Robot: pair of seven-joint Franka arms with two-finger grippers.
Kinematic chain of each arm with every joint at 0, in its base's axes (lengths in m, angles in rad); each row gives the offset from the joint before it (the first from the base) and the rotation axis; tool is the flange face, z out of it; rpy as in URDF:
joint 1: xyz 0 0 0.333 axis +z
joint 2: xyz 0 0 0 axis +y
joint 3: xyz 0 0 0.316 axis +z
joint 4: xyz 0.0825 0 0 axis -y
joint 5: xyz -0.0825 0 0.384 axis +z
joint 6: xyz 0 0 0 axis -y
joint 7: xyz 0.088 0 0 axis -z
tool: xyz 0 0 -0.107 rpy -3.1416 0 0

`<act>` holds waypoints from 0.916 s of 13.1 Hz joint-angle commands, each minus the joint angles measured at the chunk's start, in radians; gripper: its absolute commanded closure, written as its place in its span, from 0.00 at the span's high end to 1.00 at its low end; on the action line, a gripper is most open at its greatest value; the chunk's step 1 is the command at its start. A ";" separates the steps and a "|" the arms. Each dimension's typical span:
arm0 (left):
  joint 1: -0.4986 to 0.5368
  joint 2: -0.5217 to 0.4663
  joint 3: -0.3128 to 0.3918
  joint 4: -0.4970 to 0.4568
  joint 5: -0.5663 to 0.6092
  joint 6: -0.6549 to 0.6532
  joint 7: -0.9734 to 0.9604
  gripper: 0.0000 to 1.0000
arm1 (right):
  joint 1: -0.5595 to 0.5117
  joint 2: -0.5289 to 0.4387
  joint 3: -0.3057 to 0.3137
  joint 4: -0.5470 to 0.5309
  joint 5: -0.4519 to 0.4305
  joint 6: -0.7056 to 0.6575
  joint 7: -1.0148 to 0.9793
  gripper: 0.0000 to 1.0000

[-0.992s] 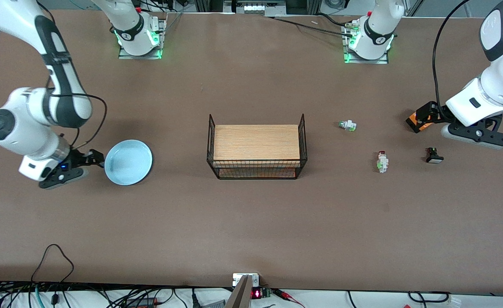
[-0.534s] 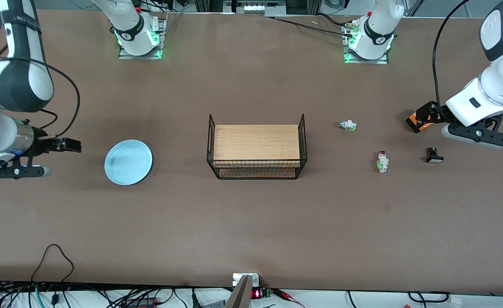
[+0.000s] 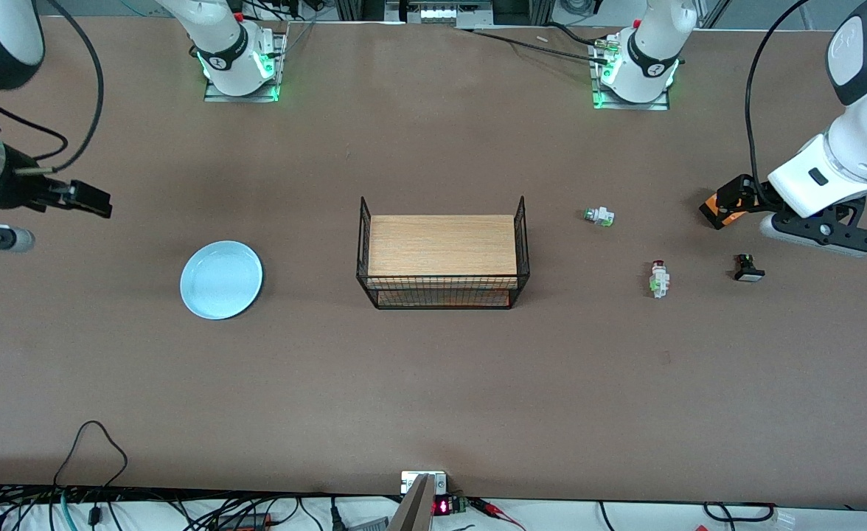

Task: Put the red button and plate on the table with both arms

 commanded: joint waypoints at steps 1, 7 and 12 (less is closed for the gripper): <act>-0.002 0.006 0.001 0.023 0.008 -0.014 0.002 1.00 | 0.019 -0.059 -0.006 -0.076 -0.002 -0.007 -0.022 1.00; -0.003 0.006 -0.001 0.023 0.009 -0.015 0.000 1.00 | 0.009 -0.060 0.059 -0.044 -0.007 -0.036 -0.008 1.00; -0.003 0.006 0.001 0.023 0.008 -0.016 0.000 1.00 | -0.005 -0.012 -0.003 0.032 0.027 -0.025 -0.011 1.00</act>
